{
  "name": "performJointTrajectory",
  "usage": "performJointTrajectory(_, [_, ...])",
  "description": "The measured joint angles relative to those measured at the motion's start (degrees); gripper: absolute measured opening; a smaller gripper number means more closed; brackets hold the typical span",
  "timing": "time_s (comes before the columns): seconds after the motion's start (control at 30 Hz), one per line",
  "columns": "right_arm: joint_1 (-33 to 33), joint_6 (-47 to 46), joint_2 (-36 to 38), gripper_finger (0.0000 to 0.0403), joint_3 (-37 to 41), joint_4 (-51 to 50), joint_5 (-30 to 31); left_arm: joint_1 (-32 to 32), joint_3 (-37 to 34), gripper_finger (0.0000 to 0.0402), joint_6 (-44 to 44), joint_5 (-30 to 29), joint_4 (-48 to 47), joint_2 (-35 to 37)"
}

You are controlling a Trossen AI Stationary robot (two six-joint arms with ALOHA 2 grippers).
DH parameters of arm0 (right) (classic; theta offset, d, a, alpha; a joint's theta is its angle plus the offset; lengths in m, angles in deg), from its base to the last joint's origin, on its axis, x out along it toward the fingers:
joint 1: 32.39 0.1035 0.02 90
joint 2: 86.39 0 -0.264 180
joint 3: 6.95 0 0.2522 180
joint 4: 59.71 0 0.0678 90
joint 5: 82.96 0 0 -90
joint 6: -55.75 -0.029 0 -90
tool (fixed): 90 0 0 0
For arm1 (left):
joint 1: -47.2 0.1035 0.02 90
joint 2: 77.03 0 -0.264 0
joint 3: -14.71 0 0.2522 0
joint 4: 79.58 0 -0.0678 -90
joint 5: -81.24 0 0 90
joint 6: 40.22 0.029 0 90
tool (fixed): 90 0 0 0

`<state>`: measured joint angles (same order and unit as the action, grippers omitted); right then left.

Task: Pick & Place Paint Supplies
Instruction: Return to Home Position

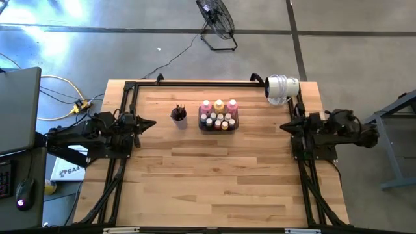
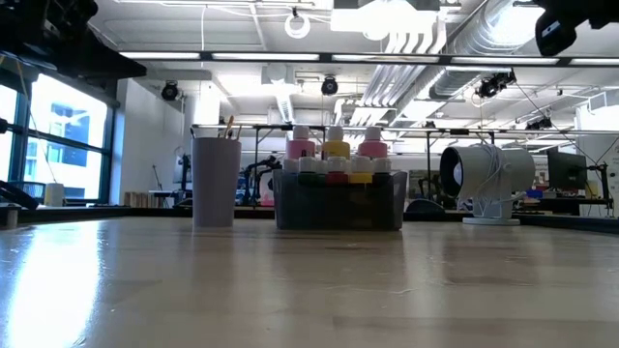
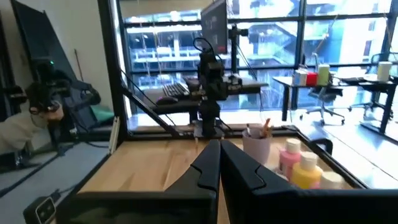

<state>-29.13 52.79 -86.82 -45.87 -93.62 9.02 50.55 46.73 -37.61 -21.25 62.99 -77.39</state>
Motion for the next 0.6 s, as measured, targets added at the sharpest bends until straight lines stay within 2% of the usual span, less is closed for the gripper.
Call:
performJointTrajectory(0.33, [0.0,-0.9,0.1,0.0003,16.1,18.4,-0.2,0.0,-0.1,0.0000,0.6,0.0,0.2,0.0])
performJointTrajectory(0.6, [0.0,-2.0,0.1,0.0003,24.0,25.5,-0.4,0.0,-5.2,0.0000,0.3,1.5,4.4,0.0])
